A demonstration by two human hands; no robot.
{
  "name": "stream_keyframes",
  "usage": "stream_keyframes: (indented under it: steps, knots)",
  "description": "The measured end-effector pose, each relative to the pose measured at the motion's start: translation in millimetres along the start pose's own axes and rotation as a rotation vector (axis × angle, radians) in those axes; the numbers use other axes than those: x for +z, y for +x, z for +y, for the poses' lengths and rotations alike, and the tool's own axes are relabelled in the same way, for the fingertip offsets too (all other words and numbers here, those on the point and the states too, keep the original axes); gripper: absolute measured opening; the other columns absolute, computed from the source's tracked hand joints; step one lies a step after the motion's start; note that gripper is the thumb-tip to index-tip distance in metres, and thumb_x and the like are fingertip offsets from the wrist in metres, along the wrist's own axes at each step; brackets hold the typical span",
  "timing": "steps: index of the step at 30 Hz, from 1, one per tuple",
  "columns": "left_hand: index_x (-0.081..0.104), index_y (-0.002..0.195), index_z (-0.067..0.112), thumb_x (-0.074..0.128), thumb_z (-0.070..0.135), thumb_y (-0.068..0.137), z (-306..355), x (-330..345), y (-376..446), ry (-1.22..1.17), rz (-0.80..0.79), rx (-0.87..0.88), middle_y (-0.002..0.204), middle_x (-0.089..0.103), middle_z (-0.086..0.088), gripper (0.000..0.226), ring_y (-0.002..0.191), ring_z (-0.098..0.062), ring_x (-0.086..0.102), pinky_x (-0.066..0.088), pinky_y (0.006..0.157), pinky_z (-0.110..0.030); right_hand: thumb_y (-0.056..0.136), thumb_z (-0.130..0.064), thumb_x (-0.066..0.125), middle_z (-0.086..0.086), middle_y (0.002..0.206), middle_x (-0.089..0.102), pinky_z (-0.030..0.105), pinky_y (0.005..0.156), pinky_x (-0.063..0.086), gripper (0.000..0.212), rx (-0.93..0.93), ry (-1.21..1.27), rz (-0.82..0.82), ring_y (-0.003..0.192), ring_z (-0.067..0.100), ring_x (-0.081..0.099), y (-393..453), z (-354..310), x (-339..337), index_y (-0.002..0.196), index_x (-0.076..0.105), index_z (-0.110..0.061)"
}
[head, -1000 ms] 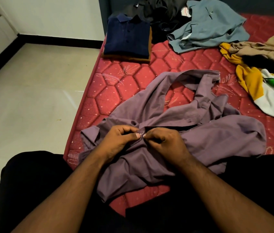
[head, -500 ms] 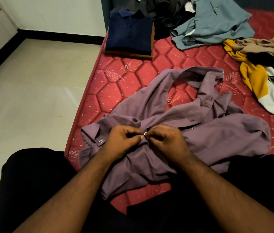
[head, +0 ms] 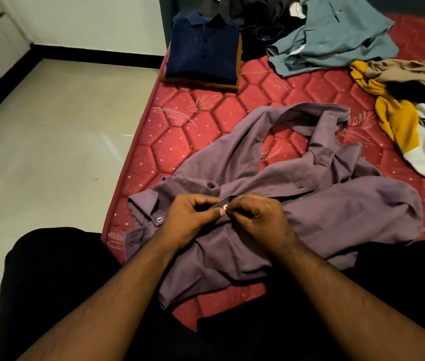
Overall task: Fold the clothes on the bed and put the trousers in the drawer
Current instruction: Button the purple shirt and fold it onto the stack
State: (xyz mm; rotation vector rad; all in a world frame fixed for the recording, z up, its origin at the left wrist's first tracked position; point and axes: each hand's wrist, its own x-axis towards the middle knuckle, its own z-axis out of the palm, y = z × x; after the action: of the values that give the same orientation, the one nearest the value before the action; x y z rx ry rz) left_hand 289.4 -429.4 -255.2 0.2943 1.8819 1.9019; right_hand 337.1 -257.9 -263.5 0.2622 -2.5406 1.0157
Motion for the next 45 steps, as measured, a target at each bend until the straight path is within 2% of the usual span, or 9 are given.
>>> stream_keyframes:
  steps: [7,11,15,19,23,28,34,41,45]
  knots:
    - [0.077,0.094,0.003,0.074,0.001,0.081,-4,-3,1,0.055,0.003,-0.04,0.088,0.075,-0.015,0.013,0.077,-0.014,0.063,0.051,0.07,-0.026,0.077,-0.018,0.067,-0.003,0.081,0.072,0.037,0.067,0.055,0.012,0.082,0.027,-0.024,0.073,0.014,0.067,0,-2,0,0.086,0.074,-0.015]
    - [0.078,0.092,0.009,0.075,0.002,0.082,-8,-4,1,0.141,-0.003,0.009,0.084,0.076,-0.006,0.012,0.073,-0.008,0.063,0.05,0.067,-0.023,0.075,-0.013,0.076,-0.004,0.087,0.074,0.019,0.078,0.053,0.051,0.184,0.121,-0.084,0.077,0.003,0.066,2,0,-3,0.125,0.065,-0.018]
    - [0.078,0.09,0.018,0.077,0.004,0.081,-13,0,-1,0.2,0.098,0.097,0.086,0.077,0.002,0.017,0.079,-0.009,0.07,0.056,0.075,-0.028,0.074,-0.006,0.078,0.001,0.09,0.076,0.01,0.077,0.049,0.025,0.154,0.121,-0.059,0.086,-0.004,0.063,5,1,-3,0.099,0.077,-0.009]
    - [0.079,0.09,0.015,0.076,0.003,0.08,-13,5,-2,0.198,0.149,0.121,0.086,0.077,0.002,0.016,0.081,-0.009,0.071,0.055,0.078,-0.028,0.075,-0.013,0.076,-0.003,0.085,0.076,0.017,0.073,0.053,0.015,0.18,0.122,-0.033,0.078,0.001,0.067,4,3,-3,0.09,0.078,-0.012]
    - [0.079,0.088,0.016,0.076,0.007,0.081,-14,3,0,0.236,0.133,0.099,0.083,0.077,0.002,0.012,0.077,-0.01,0.07,0.055,0.075,-0.032,0.075,-0.025,0.072,-0.004,0.082,0.075,0.031,0.067,0.055,0.017,0.185,0.027,-0.018,0.072,0.008,0.069,2,1,0,0.085,0.077,-0.013]
    - [0.08,0.089,0.014,0.074,0.02,0.081,-18,0,-2,0.386,0.136,0.161,0.081,0.076,0.006,0.012,0.076,-0.009,0.071,0.057,0.072,-0.033,0.074,-0.023,0.074,-0.003,0.081,0.075,0.033,0.065,0.056,0.015,0.183,0.04,-0.026,0.07,0.009,0.07,0,3,2,0.085,0.078,-0.013]
    - [0.08,0.092,0.018,0.063,0.032,0.084,-17,1,-5,0.669,0.178,0.453,0.08,0.076,0.003,0.024,0.069,-0.007,0.07,0.055,0.062,-0.031,0.075,-0.022,0.074,-0.001,0.084,0.076,0.033,0.07,0.057,0.017,0.192,0.115,-0.03,0.075,0.006,0.07,1,1,0,0.086,0.078,-0.011]
    - [0.079,0.092,0.013,0.066,0.023,0.084,-18,4,-9,0.724,0.187,0.645,0.079,0.076,0.002,0.018,0.067,-0.003,0.065,0.05,0.061,-0.017,0.076,-0.028,0.067,-0.003,0.079,0.075,0.036,0.064,0.055,0.016,0.185,-0.012,-0.013,0.071,0.015,0.07,-1,0,0,0.079,0.075,-0.014]
    - [0.078,0.097,0.013,0.061,0.028,0.088,-26,3,-8,0.84,0.153,0.701,0.085,0.076,0.0,0.024,0.073,-0.011,0.069,0.054,0.065,-0.026,0.078,-0.028,0.062,-0.002,0.082,0.071,0.042,0.067,0.053,0.014,0.213,-0.073,-0.002,0.078,0.022,0.066,-4,-2,4,0.08,0.068,-0.016]
